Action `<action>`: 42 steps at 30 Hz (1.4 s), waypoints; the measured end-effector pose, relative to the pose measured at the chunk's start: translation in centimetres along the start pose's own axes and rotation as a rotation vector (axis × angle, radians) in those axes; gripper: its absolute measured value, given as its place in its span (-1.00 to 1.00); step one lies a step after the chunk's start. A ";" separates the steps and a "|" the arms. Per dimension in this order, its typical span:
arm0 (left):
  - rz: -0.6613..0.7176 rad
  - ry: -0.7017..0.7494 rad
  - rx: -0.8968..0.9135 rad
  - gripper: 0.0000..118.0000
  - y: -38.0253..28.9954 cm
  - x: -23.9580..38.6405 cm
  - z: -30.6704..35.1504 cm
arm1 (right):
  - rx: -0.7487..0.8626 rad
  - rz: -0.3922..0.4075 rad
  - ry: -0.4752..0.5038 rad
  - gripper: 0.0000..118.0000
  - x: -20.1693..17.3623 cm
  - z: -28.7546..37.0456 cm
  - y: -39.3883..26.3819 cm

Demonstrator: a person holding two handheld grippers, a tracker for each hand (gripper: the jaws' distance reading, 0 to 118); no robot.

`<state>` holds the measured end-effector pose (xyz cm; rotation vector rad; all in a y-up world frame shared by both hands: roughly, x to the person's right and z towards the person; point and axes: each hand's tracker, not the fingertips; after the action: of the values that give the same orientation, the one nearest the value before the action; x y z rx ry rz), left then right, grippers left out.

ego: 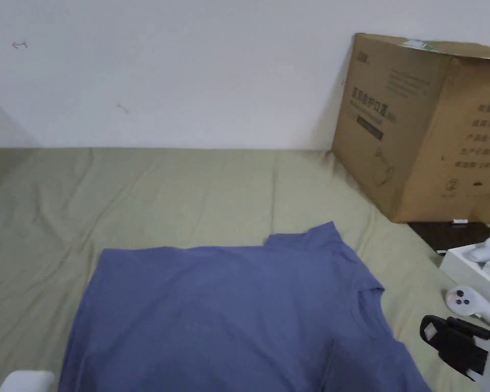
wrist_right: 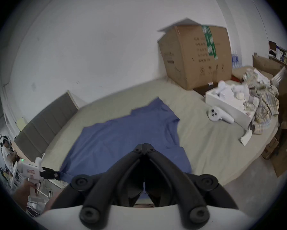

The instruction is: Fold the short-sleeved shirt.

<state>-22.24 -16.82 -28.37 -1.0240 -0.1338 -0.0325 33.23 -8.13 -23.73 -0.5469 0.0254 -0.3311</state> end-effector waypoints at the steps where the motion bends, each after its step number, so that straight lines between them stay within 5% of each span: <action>1: 0.004 -0.005 0.010 -0.97 0.1 0.1 0.4 | -0.051 0.001 -0.015 -0.73 0.8 -0.9 0.4; 3: 0.032 -0.026 0.029 -0.97 0.5 -0.2 0.9 | -0.213 -0.032 -0.029 0.72 2.9 -3.2 0.8; 4: 0.048 -0.036 0.033 -0.97 0.6 -0.3 1.1 | -0.286 -0.054 -0.041 0.91 3.7 -4.4 0.5; 8: 0.099 -0.076 0.044 -0.97 1.2 -0.3 2.1 | -0.571 -0.043 -0.156 0.91 6.2 -9.5 -1.9; 12: 0.084 -0.053 0.038 -0.97 1.4 0.0 2.4 | -0.756 0.082 -0.244 0.91 8.3 -12.7 -4.8; 14: 0.083 -0.040 0.024 -0.97 1.1 0.0 2.3 | -0.793 0.064 -0.211 0.89 8.6 -13.3 -5.6; 16: 0.092 -0.041 0.005 -0.97 1.0 -0.3 1.9 | -0.734 0.160 -0.200 0.69 7.5 -12.0 -5.1; 17: 0.095 -0.045 -0.002 -0.97 0.9 -0.4 1.9 | -0.733 0.177 -0.180 0.34 7.1 -11.6 -4.7; 19: 0.097 -0.045 -0.007 -0.97 0.7 -0.6 1.8 | -0.723 0.172 -0.088 -0.74 6.8 -10.7 -4.0; 20: 0.096 -0.044 -0.008 -0.97 0.7 -0.6 1.8 | -0.724 0.154 -0.055 -0.90 6.6 -10.0 -3.8; 26: 0.123 -0.083 -0.006 -0.97 0.5 -1.8 1.8 | -0.684 0.047 -0.007 -0.90 7.0 -8.9 -2.7; 33: 0.271 -0.233 0.014 -0.97 2.6 -4.9 2.8 | -0.655 -0.243 0.117 -0.90 9.5 -7.5 -0.3; 37: 0.354 -0.316 0.054 -0.97 5.8 -6.8 2.8 | -0.645 -0.345 0.175 -0.90 10.4 -8.1 2.0; 42: 0.425 -0.350 0.051 -0.97 11.9 -8.4 0.1 | -0.598 -0.599 0.231 -0.90 10.6 -12.2 5.9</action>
<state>-29.51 -10.81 -39.48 -0.9825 -0.2312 0.5365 43.68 -12.96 -36.55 -1.1073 0.1907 -0.9880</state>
